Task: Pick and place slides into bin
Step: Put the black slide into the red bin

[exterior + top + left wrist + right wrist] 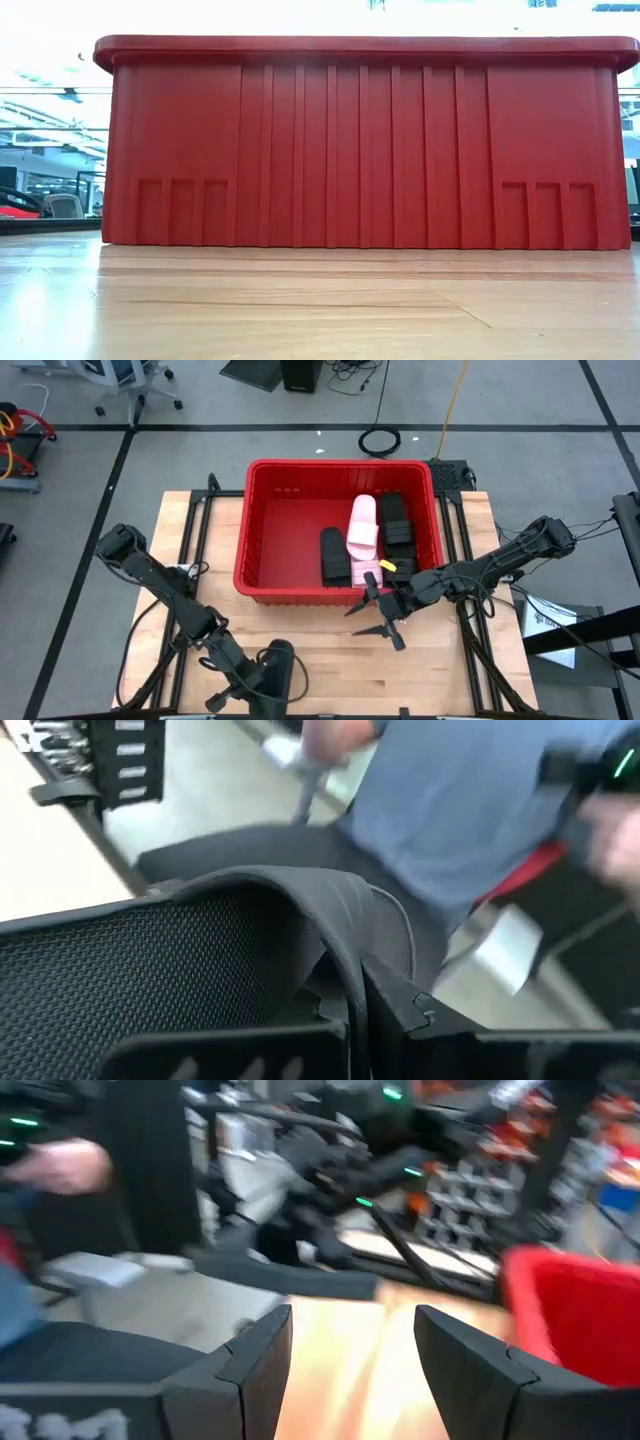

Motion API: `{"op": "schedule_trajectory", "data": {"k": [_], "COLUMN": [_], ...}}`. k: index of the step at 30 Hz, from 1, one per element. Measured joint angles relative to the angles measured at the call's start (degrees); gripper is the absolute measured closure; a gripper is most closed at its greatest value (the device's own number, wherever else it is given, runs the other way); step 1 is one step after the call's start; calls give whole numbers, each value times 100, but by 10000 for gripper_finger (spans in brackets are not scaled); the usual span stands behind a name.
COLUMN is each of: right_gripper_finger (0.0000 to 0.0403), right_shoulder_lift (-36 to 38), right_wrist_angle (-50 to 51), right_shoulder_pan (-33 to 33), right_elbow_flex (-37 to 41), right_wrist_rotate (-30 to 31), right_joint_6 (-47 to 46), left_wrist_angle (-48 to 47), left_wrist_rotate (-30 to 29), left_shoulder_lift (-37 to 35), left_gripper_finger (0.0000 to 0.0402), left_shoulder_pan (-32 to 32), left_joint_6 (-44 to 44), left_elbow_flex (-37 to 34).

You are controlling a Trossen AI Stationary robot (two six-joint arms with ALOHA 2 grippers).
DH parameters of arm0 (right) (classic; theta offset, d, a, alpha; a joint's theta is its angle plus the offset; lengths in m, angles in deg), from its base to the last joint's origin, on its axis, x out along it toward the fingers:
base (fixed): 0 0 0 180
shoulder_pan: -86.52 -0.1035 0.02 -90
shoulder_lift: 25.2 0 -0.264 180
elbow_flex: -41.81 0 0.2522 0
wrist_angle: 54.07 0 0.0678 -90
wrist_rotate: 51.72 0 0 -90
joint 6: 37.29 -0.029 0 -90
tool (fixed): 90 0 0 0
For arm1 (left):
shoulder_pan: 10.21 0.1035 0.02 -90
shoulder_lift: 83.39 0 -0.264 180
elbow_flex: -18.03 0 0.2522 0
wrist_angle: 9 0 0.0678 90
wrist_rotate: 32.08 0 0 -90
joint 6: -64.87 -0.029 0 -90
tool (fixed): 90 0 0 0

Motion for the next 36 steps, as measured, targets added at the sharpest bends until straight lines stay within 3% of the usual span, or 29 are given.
{"op": "schedule_trajectory", "data": {"k": [4, 12, 20, 25, 31, 36], "right_gripper_finger": [202, 202, 202, 202, 202, 202], "right_shoulder_lift": [2, 44, 474, 873, 1367, 1719], "right_wrist_angle": [-356, -505, -12, 153, 376, 731], "right_shoulder_pan": [-122, -248, -246, -219, -188, 149], "right_elbow_flex": [0, 0, 0, 0, 0, 0], "right_wrist_rotate": [-433, -408, 325, 1073, 2324, 2442], "right_joint_6": [157, 547, 850, 1316, 2011, 2056], "left_wrist_angle": [-1786, -4379, -6277, -6968, -7262, -7243], "left_wrist_rotate": [-71, -596, -905, -960, -956, -960], "left_shoulder_lift": [0, 0, -26, -153, -406, -507], "left_gripper_finger": [390, 391, 397, 385, 398, 381], "left_shoulder_pan": [224, 732, 1568, 2337, 3431, 4425], "left_joint_6": [-875, -2804, -3908, -4446, -5136, -5573], "left_elbow_flex": [989, 2887, 4354, 4883, 5153, 5193]}}
